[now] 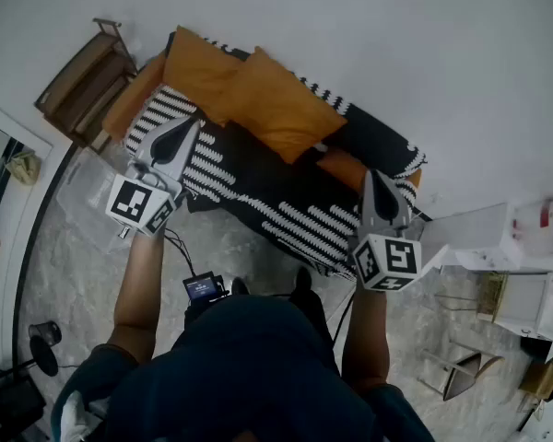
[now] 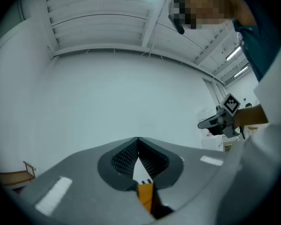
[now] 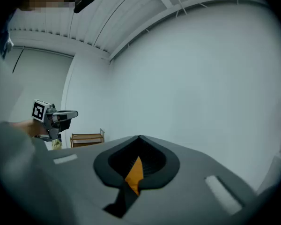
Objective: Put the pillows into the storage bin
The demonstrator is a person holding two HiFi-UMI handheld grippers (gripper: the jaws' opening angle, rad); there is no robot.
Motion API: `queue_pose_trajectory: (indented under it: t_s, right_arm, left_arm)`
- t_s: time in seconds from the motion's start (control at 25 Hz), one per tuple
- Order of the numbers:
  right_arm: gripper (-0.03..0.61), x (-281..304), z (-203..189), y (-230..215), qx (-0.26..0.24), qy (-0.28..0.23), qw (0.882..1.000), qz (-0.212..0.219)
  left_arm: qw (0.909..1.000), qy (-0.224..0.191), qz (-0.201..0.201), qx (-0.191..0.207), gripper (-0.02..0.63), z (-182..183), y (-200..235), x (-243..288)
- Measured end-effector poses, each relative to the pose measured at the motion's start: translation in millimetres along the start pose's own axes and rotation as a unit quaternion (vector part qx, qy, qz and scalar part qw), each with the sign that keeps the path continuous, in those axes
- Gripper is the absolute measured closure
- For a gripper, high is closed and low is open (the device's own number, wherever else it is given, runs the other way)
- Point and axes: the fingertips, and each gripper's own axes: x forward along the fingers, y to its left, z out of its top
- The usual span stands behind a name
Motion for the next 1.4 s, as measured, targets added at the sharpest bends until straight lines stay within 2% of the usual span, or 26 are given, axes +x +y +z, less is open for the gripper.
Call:
queue_pose_trajectory:
  t_s: [0.56, 0.8, 1.12, 1.4]
  right_arm:
    - [0.575, 12, 0, 33, 0.007, -0.006, 1.0, -0.009]
    - [0.575, 30, -10, 41, 0.03, -0.003, 0.999, 0.013]
    - [0.572, 92, -51, 14, 0.066, 0.028, 0.997, 0.021]
    - [0.527, 182, -91, -28, 0.11, 0.056, 0.992, 0.027]
  left_arm:
    - [0.9999, -0.007, -0.008, -0.006, 0.614, -9, 30, -18]
    - [0.9999, -0.009, -0.006, -0.002, 0.614, -17, 44, -10]
    - [0.9998, 0.021, 0.004, -0.004, 0.614, -58, 73, 31]
    - [0.9973, 0.071, 0.015, -0.01, 0.614, -110, 116, 98]
